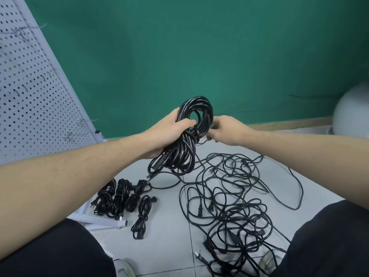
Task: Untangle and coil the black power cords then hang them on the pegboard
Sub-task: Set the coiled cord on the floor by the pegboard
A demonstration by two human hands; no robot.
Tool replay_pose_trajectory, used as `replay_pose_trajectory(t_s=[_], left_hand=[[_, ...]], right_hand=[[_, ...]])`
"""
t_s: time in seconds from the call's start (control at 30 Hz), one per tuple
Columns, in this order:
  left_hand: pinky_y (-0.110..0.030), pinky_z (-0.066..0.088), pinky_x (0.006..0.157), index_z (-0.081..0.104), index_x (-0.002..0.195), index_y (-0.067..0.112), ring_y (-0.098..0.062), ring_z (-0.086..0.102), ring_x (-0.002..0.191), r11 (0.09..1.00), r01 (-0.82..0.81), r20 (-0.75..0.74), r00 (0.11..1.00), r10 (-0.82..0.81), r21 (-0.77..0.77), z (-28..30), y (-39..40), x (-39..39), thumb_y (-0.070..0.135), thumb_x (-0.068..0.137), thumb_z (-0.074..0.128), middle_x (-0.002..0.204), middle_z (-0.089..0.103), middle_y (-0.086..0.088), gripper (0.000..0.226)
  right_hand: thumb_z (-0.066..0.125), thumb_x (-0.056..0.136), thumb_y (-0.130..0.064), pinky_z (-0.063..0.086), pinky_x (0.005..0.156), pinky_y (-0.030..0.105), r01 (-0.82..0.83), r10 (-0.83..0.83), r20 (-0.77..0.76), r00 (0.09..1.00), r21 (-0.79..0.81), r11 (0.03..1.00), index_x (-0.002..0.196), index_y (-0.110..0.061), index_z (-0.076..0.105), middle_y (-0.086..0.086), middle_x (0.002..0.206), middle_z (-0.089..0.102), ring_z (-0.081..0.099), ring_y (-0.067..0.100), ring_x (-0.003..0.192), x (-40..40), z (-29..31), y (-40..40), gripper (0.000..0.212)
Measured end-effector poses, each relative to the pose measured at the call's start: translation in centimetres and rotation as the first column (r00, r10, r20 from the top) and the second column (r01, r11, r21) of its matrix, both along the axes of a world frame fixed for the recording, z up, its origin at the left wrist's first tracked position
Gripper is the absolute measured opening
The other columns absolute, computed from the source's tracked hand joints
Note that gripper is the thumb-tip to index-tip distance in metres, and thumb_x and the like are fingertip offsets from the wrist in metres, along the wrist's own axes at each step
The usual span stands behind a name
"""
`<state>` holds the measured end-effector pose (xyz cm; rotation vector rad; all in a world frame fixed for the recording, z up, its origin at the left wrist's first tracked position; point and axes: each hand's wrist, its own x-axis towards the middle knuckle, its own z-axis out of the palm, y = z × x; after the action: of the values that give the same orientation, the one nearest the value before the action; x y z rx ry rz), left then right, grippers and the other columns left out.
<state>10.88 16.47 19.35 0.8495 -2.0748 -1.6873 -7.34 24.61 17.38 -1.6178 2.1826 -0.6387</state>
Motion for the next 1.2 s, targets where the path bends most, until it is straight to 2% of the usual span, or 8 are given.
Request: replay_pose_trajectory(t_s=[0.2, 0.3, 0.5, 0.57, 0.7, 0.97, 1.07, 1.2], left_hand=[[-0.053, 0.057, 0.093, 0.054, 0.110, 0.036, -0.035, 0.072, 0.100, 0.991, -0.110, 0.079, 0.990, 0.116, -0.076, -0.6, -0.6, 0.3, 0.045, 0.097, 0.054, 0.112, 0.069, -0.014, 0.016], [-0.044, 0.061, 0.076, 0.053, 0.112, 0.026, -0.025, 0.070, 0.072, 0.982, -0.170, -0.017, 0.985, 0.171, 0.077, -1.1, -0.5, 0.4, 0.036, 0.104, 0.053, 0.098, 0.066, -0.011, 0.013], [-0.040, 0.057, 0.081, 0.053, 0.104, 0.025, -0.016, 0.068, 0.071, 0.929, -0.368, -0.004, 0.930, 0.368, -0.031, -1.4, -2.6, 1.2, 0.042, 0.104, 0.048, 0.091, 0.065, -0.002, 0.017], [-0.032, 0.048, 0.071, 0.053, 0.101, 0.025, -0.011, 0.064, 0.072, 0.913, -0.386, 0.025, 0.919, 0.392, -0.129, -1.6, -3.3, 1.8, 0.043, 0.105, 0.045, 0.089, 0.063, 0.002, 0.020], [-0.027, 0.038, 0.066, 0.053, 0.103, 0.026, -0.007, 0.058, 0.083, 0.886, -0.423, 0.086, 0.892, 0.444, -0.190, -2.6, -4.9, 3.0, 0.047, 0.105, 0.042, 0.097, 0.061, 0.004, 0.024], [-0.041, 0.051, 0.091, 0.057, 0.113, 0.019, -0.024, 0.064, 0.099, 0.883, -0.422, 0.176, 0.871, 0.458, -0.208, -8.5, -7.7, 5.4, 0.049, 0.101, 0.042, 0.104, 0.067, -0.003, 0.035], [-0.040, 0.052, 0.090, 0.059, 0.112, 0.014, -0.029, 0.064, 0.100, 0.884, -0.438, 0.291, 0.834, 0.468, -0.165, -12.5, -9.0, 7.2, 0.045, 0.103, 0.039, 0.101, 0.067, -0.007, 0.038], [-0.032, 0.045, 0.073, 0.060, 0.097, 0.014, -0.021, 0.059, 0.085, 0.911, -0.381, 0.490, 0.770, 0.409, -0.160, -17.7, -11.0, 9.7, 0.047, 0.107, 0.038, 0.094, 0.063, -0.007, 0.041]], right_hand=[[0.060, 0.101, -0.034, 0.056, 0.072, 0.032, -0.098, 0.063, 0.254, 0.965, 0.131, 0.986, 0.110, -0.011, 0.066, 0.002, 0.089, 0.078, 0.068, 0.010, 0.064, 1.6, -1.3, -0.3, 0.025], [0.056, 0.103, -0.029, 0.060, 0.084, 0.038, -0.173, 0.111, 0.331, 0.937, 0.162, 0.972, 0.094, -0.017, 0.067, -0.004, 0.081, 0.076, 0.072, 0.015, 0.072, 3.6, -1.7, -0.7, 0.018], [0.046, 0.106, -0.041, 0.044, 0.056, 0.011, -0.196, 0.158, 0.225, 0.961, 0.160, 0.967, 0.073, -0.031, 0.060, -0.021, 0.067, 0.065, 0.061, -0.001, 0.062, 6.5, -1.0, -2.2, 0.037], [0.044, 0.105, -0.045, 0.043, 0.061, 0.010, -0.192, 0.138, 0.270, 0.953, 0.183, 0.964, 0.079, -0.032, 0.061, -0.018, 0.082, 0.064, 0.060, 0.004, 0.076, 7.0, -1.4, -2.8, 0.034], [0.040, 0.100, -0.055, 0.046, 0.097, 0.036, -0.215, 0.076, 0.402, 0.913, 0.313, 0.925, 0.113, -0.032, 0.066, -0.017, 0.116, 0.066, 0.061, 0.013, 0.112, 8.3, -2.4, -4.4, 0.036], [0.043, 0.102, -0.052, 0.044, 0.095, 0.037, -0.167, 0.136, 0.098, 0.986, 0.510, 0.844, 0.133, -0.018, 0.060, 0.000, 0.127, 0.060, 0.053, 0.028, 0.120, 9.1, -5.5, -7.5, 0.049], [0.046, 0.102, -0.048, 0.038, 0.106, 0.035, -0.195, 0.157, 0.115, 0.981, 0.554, 0.810, 0.127, -0.025, 0.062, -0.004, 0.138, 0.056, 0.051, 0.025, 0.124, 8.6, -7.9, -8.5, 0.038], [0.053, 0.100, -0.037, 0.036, 0.089, 0.024, -0.239, 0.197, 0.135, 0.971, 0.548, 0.802, 0.123, -0.024, 0.065, -0.007, 0.117, 0.058, 0.051, 0.015, 0.106, 8.1, -11.9, -9.9, 0.029]])
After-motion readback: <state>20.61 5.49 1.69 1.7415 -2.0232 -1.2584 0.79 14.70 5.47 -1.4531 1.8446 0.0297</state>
